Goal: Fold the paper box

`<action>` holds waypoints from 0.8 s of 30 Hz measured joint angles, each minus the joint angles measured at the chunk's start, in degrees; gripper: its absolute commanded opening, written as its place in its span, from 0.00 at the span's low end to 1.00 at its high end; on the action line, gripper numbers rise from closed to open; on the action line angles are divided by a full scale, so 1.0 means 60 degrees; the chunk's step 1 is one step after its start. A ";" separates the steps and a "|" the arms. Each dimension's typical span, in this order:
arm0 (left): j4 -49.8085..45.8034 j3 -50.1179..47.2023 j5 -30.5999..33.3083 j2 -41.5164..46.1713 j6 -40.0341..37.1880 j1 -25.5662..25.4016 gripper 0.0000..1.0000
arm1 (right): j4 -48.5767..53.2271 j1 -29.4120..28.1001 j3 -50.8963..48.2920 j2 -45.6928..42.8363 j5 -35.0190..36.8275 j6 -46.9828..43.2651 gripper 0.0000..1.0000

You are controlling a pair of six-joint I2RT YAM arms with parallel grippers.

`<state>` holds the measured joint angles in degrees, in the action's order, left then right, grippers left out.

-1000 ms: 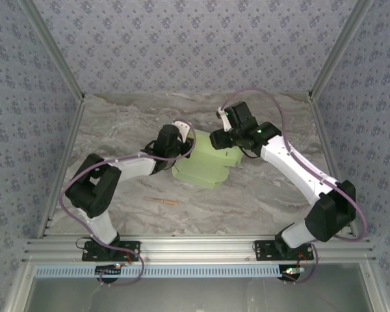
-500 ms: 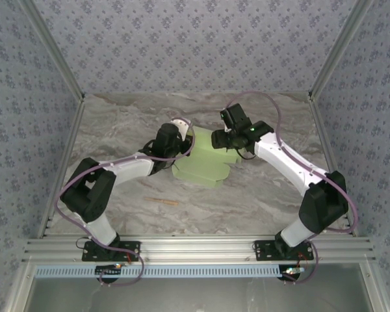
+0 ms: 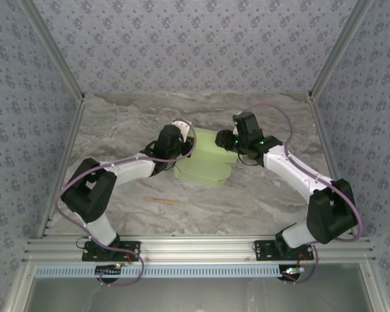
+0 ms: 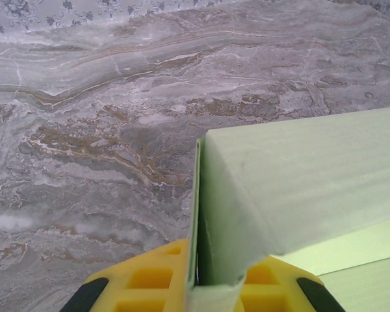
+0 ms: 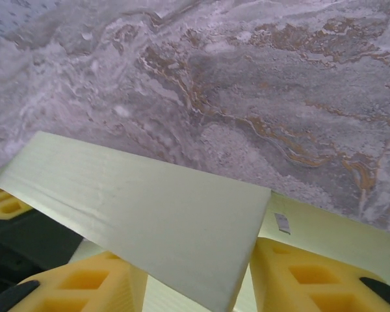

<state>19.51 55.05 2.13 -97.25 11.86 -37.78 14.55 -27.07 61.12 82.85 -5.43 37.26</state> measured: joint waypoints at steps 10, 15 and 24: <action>0.0000 0.0004 0.0193 -0.0007 0.0113 0.0025 0.00 | -0.1089 0.0098 -0.0397 -0.0047 -0.0444 0.0725 0.46; -0.0018 0.0029 0.0321 -0.0007 0.0175 0.0022 0.00 | -0.0594 0.0087 -0.0342 -0.0051 -0.0397 0.0018 0.53; -0.0087 0.0029 0.0361 -0.0007 0.0539 0.0149 0.00 | 0.1253 -0.0131 -0.0270 -0.1191 -0.0120 -0.2299 0.62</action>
<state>18.98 55.22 4.29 -97.30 15.09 -36.88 22.06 -27.86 59.51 75.70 -6.15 23.46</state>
